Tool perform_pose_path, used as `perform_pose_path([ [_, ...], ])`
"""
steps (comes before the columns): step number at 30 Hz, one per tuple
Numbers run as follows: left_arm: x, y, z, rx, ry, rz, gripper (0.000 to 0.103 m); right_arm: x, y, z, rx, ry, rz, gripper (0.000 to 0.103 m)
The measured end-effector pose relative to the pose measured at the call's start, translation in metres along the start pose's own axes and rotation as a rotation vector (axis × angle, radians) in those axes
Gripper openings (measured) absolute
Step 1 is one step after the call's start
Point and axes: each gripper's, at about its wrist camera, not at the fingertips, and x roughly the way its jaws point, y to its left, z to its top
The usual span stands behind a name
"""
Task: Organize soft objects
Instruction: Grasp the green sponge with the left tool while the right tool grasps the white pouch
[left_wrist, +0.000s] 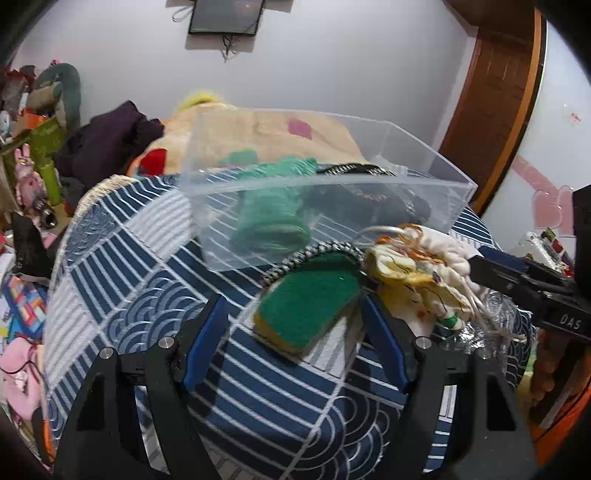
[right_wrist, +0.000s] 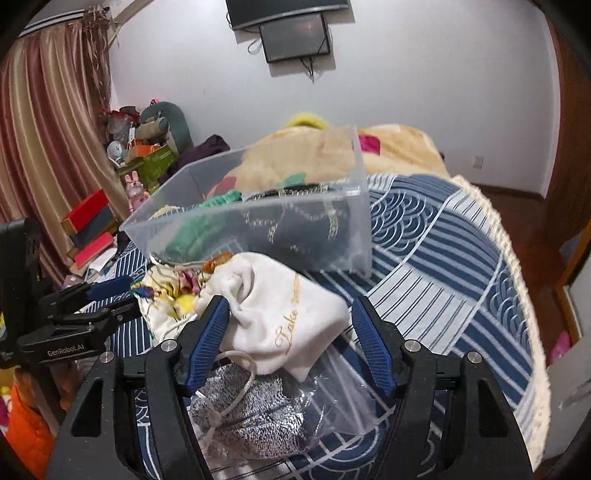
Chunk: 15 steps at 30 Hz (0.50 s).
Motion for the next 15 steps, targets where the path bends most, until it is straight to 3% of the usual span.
perform_pose_path([
  [3,0.009,-0.002,-0.003,-0.003,0.029,-0.022,0.057,0.001,-0.001,-0.003,0.005,0.013,0.011,0.064],
  [6,0.011,-0.002,-0.006,0.000,0.027,-0.002,0.046,0.000,0.001,-0.004,-0.006,0.016,0.016,0.052],
  [15,-0.014,-0.002,-0.020,0.029,0.022,-0.034,0.038,-0.009,-0.004,-0.007,-0.015,-0.015,-0.014,0.021],
])
